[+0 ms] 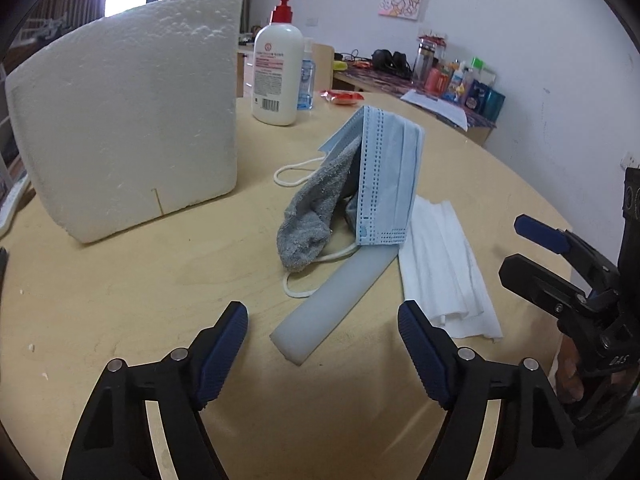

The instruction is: Organize soft objects

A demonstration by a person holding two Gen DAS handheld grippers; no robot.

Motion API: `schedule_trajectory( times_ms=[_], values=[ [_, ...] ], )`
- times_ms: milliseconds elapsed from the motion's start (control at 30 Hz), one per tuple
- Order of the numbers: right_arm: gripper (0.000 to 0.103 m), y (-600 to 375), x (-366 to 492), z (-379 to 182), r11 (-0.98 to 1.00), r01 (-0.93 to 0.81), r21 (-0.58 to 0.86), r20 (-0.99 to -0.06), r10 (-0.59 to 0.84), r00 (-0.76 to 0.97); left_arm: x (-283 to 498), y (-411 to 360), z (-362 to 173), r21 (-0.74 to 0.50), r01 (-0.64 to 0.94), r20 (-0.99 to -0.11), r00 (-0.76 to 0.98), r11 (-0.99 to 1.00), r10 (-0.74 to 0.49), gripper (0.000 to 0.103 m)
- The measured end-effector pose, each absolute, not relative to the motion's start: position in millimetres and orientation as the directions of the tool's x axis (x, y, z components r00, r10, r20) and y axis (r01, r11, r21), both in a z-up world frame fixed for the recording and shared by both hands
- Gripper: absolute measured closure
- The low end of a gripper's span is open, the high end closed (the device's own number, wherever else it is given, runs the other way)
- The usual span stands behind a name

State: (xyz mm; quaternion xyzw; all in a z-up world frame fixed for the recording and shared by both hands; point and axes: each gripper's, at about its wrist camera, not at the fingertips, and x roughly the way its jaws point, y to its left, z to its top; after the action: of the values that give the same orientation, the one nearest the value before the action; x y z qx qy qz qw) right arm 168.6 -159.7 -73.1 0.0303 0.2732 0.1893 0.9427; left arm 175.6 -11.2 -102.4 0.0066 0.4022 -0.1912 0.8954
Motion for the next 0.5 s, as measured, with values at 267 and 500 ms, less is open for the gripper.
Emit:
schedule_trajectory(
  times_ms=[267, 500],
  values=[
    [0.0, -161, 171, -77, 0.919, -0.353, 0.178, -0.51, 0.393, 0.765, 181, -24, -109, -0.086, 0.381, -0.765, 0.567, 0.921, -0.306, 0.041],
    [0.0, -163, 173, -78, 0.91, -0.364, 0.199, -0.507, 0.413, 0.757, 178, -30, -110, 0.017, 0.386, -0.777, 0.585, 0.922, -0.231, 0.057]
  ],
)
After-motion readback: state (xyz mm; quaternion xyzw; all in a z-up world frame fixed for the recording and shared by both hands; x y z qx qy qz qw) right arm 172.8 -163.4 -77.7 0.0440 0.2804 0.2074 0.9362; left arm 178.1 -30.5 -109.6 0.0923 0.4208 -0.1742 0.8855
